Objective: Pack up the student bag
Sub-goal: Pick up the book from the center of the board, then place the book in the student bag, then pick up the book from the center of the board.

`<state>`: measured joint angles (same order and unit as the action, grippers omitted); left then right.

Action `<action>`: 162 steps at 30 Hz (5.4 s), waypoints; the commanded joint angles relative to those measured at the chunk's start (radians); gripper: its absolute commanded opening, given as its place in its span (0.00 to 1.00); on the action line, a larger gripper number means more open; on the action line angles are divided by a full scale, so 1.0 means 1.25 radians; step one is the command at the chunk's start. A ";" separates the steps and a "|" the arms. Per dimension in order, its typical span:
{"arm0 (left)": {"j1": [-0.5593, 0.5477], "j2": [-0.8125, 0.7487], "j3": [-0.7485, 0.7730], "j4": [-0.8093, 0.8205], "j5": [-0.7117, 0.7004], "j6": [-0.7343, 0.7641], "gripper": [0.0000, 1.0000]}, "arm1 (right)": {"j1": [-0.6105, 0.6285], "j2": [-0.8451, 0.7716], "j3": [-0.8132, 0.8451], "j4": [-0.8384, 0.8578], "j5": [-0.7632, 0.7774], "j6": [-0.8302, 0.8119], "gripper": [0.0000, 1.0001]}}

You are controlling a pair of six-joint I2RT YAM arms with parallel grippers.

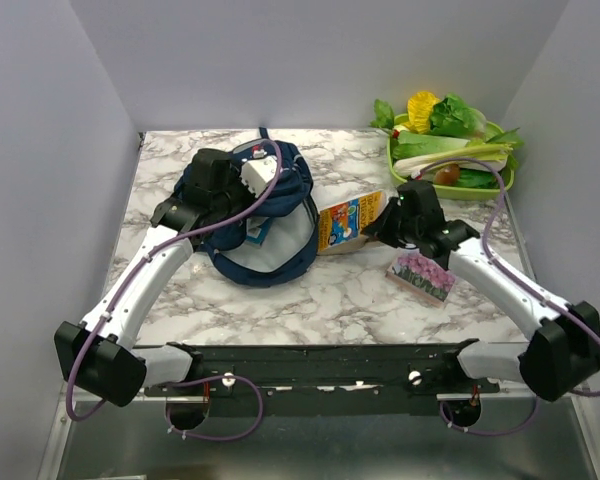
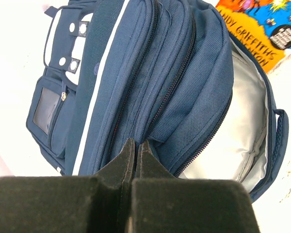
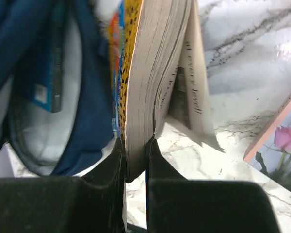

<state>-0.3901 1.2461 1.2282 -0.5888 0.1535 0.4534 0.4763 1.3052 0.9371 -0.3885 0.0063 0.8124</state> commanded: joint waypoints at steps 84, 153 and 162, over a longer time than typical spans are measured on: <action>-0.003 -0.020 0.169 0.013 0.184 -0.177 0.00 | 0.114 0.170 0.246 -0.202 0.101 -0.015 1.00; -0.003 -0.013 0.154 0.028 0.151 -0.191 0.00 | -0.588 -0.266 -0.431 0.200 -0.309 -0.039 0.04; -0.003 -0.010 0.167 0.033 0.154 -0.208 0.00 | -0.587 -0.418 -0.382 0.137 -0.379 -0.019 0.01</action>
<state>-0.3882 1.2663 1.3632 -0.6750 0.3408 0.2180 -0.2565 0.8249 0.4210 -0.1822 -0.3954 0.7776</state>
